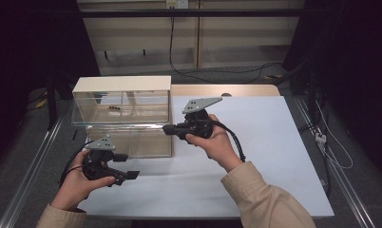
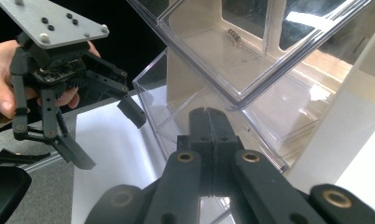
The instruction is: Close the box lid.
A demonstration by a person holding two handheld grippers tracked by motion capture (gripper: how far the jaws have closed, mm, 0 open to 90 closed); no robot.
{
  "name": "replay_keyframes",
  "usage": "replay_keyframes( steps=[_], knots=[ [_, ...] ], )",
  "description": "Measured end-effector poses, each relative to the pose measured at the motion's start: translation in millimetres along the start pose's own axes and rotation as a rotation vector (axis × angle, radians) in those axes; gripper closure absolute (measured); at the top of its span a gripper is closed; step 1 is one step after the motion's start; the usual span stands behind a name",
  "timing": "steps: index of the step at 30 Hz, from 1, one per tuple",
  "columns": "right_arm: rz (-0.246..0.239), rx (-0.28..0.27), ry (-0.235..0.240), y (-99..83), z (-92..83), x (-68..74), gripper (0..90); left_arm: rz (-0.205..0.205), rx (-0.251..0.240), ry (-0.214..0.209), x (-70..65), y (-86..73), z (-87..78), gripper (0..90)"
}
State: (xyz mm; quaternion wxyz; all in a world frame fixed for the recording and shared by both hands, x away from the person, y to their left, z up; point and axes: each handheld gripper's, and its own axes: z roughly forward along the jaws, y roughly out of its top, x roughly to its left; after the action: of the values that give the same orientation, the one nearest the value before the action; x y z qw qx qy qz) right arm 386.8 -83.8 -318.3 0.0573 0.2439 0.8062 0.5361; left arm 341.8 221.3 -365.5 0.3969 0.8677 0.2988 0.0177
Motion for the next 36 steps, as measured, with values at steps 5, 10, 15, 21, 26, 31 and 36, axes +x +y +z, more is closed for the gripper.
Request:
replay_keyframes(
  steps=[5,10,15,21,26,31,36],
  knots=[
    [-0.007,-0.006,0.0,-5.1,-3.6,2.2,80.4,0.006,0.003,-0.007,-0.7,-1.1,2.7,19.5],
    [-0.015,0.005,-0.013,-15.0,-8.5,2.9,57.6,0.008,-0.003,-0.007,-0.8,-1.7,4.6,18.8],
    [-0.016,0.03,-0.03,-24.6,-14.6,2.7,39.3,0.021,-0.003,-0.018,-2.3,-1.8,7.5,17.4],
    [0.003,0.04,-0.062,-39.2,-22.9,-1.2,28.3,0.019,0.003,-0.022,-4.0,-3.8,13.0,16.2],
    [0.015,0.04,-0.08,-52.2,-32.3,-5.7,23.2,0.025,0.002,-0.029,-5.1,-5.0,16.9,15.8],
    [0.018,0.05,-0.099,-64.2,-42.1,-9.8,20.5,0.031,0.006,-0.029,-6.2,-6.5,18.9,15.0],
    [0.024,0.053,-0.107,-74.7,-50.4,-11.5,19.8,0.025,-0.005,-0.026,-6.9,-10.0,21.6,14.6]
  ],
)
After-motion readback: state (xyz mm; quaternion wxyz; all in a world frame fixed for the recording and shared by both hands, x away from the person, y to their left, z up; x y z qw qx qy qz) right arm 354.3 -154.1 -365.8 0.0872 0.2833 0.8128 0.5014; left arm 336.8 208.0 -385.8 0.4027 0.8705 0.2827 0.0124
